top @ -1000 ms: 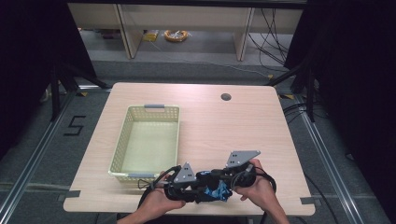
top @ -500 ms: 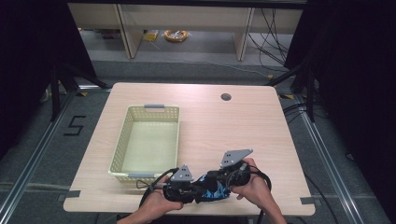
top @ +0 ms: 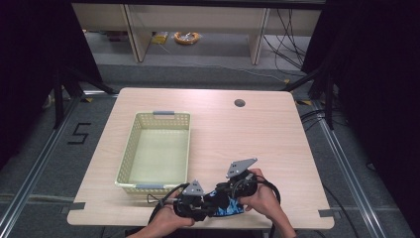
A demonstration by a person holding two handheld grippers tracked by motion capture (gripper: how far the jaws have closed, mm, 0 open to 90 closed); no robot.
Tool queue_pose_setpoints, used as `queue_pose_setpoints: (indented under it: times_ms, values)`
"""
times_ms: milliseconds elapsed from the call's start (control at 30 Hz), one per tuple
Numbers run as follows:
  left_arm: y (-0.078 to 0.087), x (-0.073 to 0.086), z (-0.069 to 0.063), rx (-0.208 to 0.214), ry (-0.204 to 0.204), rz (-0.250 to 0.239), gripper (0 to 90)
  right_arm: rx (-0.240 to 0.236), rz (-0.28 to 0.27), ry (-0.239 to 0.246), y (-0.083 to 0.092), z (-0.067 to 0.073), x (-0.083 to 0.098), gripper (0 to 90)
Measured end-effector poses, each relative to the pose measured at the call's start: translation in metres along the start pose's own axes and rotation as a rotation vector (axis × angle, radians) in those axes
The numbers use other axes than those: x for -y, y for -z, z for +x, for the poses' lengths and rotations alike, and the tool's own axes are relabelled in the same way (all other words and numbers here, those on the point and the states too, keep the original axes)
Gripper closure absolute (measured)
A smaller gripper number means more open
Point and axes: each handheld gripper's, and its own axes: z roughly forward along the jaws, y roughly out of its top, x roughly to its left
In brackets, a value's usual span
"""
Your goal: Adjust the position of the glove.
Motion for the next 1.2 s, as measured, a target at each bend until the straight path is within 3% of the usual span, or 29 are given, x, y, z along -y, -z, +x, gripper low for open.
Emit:
queue_pose_setpoints:
  times_ms: [33,200,267,300,433,500,533,567,633,700,767,800,933,1000,1100,1167,1200]
  values:
    - [0.0,0.001,-0.001,-0.007,0.016,-0.001,72.9,0.001,-0.001,-0.001,0.0,0.0,0.0,80.7]
    - [0.001,0.001,0.0,-0.01,0.003,0.009,65.7,0.061,-0.022,-0.055,0.01,0.002,0.003,72.7]
    - [0.002,0.001,-0.002,-0.009,0.021,0.004,62.0,0.104,-0.026,-0.087,0.019,0.004,0.005,68.8]
    - [0.003,0.001,-0.001,-0.006,0.012,0.0,59.1,0.126,-0.045,-0.114,0.022,0.004,0.007,65.6]
    - [0.011,0.002,-0.002,-0.024,0.026,-0.003,50.6,0.178,-0.075,-0.198,0.035,0.005,0.017,57.4]
    - [0.018,0.003,0.0,-0.031,0.029,-0.016,47.1,0.177,-0.07,-0.239,0.039,0.006,0.023,55.1]
    - [0.021,0.003,0.002,-0.04,0.03,-0.021,46.8,0.187,-0.079,-0.281,0.04,0.008,0.026,53.9]
    - [0.024,0.004,0.003,-0.049,0.051,-0.03,46.1,0.181,-0.072,-0.309,0.041,0.009,0.028,52.9]
    - [0.03,0.006,0.007,-0.056,0.049,-0.039,45.5,0.194,-0.071,-0.332,0.042,0.011,0.034,51.2]
    - [0.034,0.01,0.01,-0.067,0.075,-0.041,44.9,0.195,-0.068,-0.367,0.041,0.013,0.04,49.5]
    - [0.037,0.013,0.013,-0.081,0.086,-0.037,44.7,0.215,-0.084,-0.385,0.038,0.015,0.045,49.5]
    - [0.038,0.014,0.014,-0.076,0.088,-0.038,44.2,0.212,-0.052,-0.39,0.041,0.015,0.047,49.0]
    - [0.04,0.018,0.017,-0.07,0.098,-0.031,42.9,0.222,-0.085,-0.436,0.037,0.014,0.053,46.2]
    - [0.039,0.019,0.017,-0.076,0.118,-0.036,42.7,0.202,-0.049,-0.452,0.038,0.012,0.054,45.1]
    - [0.038,0.019,0.019,-0.069,0.123,-0.03,42.5,0.212,-0.069,-0.466,0.034,0.01,0.057,43.0]
    - [0.037,0.02,0.02,-0.064,0.131,-0.021,41.8,0.194,-0.042,-0.474,0.032,0.007,0.058,41.7]
    - [0.037,0.02,0.02,-0.064,0.131,-0.021,41.6,0.187,-0.057,-0.473,0.03,0.007,0.059,41.5]
